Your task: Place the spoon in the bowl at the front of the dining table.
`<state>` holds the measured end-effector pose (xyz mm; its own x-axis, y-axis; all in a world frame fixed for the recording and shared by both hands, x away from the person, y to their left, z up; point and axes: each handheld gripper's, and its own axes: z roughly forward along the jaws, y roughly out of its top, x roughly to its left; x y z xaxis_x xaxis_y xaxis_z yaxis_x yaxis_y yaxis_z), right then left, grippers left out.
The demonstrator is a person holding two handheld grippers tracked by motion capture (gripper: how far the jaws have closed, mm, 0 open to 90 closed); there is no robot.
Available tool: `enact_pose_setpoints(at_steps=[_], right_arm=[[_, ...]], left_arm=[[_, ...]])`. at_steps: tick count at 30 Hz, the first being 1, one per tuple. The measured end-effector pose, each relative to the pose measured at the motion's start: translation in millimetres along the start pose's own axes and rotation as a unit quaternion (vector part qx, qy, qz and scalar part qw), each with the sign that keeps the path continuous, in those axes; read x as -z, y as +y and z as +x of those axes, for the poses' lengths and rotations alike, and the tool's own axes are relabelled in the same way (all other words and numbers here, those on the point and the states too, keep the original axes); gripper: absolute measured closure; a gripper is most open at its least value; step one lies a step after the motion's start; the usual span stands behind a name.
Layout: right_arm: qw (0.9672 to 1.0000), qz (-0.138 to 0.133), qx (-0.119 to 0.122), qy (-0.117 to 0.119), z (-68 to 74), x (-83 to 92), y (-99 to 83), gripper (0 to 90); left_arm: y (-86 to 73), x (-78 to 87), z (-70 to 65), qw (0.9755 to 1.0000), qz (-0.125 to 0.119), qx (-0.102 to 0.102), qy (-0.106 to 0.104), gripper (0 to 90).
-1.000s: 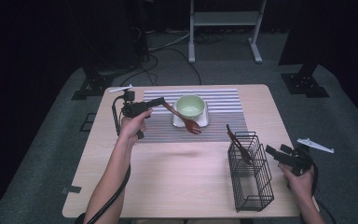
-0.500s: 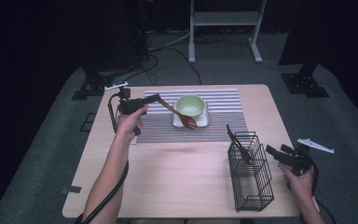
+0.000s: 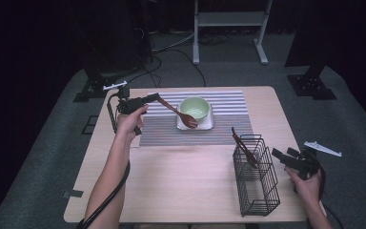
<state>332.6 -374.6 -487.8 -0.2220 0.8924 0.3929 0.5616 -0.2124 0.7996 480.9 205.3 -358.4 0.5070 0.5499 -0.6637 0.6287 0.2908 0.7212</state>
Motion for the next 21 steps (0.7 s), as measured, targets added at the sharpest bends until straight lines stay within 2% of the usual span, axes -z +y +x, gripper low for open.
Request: enact_pose_setpoints(at_steps=[12, 21], right_arm=[[1.0, -0.001, -0.001, 0.001, 0.0, 0.3, -0.1, 14.6], [1.0, 0.001, -0.003, 0.001, -0.1, 0.4, -0.2, 14.6]], left_arm=[[0.6, -1.3, 9.6, 0.9998, -0.004, 0.011, 0.015, 84.2], [6.5, -3.7, 7.2, 0.9997, -0.008, 0.009, 0.021, 84.2]])
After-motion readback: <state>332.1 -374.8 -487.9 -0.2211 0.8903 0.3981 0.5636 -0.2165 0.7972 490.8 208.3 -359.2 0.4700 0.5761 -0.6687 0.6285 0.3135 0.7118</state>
